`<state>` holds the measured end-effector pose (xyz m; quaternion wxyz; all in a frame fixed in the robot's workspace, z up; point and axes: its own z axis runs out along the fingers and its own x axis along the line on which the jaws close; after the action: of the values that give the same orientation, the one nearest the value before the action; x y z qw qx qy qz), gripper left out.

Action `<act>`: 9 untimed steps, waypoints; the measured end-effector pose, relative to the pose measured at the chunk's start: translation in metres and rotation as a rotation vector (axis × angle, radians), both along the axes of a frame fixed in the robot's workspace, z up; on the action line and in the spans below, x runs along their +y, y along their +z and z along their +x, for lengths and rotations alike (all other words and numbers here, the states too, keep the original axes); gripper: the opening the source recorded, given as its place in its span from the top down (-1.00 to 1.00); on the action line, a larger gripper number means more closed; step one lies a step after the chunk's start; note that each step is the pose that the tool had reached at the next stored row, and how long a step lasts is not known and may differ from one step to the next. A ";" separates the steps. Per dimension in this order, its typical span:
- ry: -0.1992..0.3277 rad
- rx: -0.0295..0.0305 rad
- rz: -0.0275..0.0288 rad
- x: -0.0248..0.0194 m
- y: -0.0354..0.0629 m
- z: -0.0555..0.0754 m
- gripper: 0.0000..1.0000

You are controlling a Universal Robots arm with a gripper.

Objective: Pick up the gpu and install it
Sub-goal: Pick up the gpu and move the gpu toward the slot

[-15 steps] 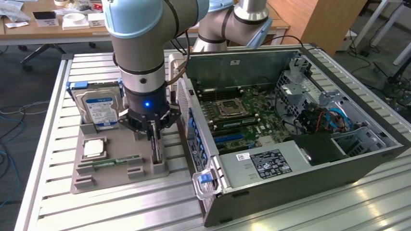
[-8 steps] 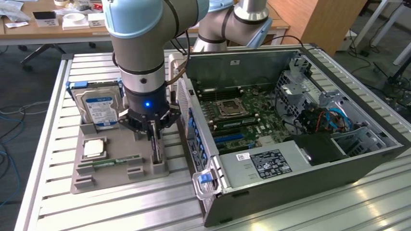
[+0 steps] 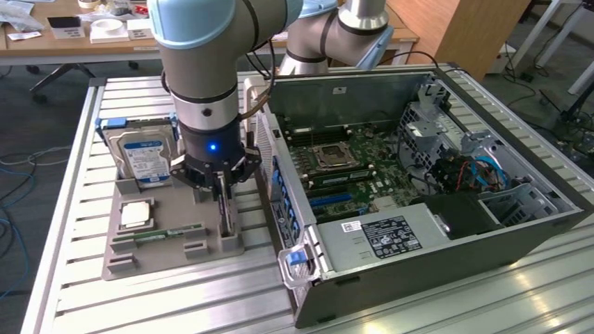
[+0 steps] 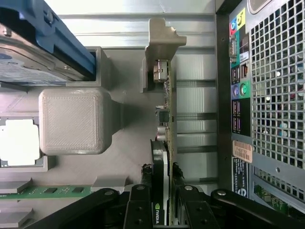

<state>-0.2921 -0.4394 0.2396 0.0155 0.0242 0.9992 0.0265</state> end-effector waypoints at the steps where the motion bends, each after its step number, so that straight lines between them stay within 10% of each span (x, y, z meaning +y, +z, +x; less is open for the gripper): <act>1: 0.000 -0.0001 0.0000 0.0000 0.0020 0.000 0.46; 9: 0.000 -0.0001 0.0002 0.0000 0.0218 0.000 0.46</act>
<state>-0.2919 -0.4394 0.2614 0.0155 0.0242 0.9992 0.0267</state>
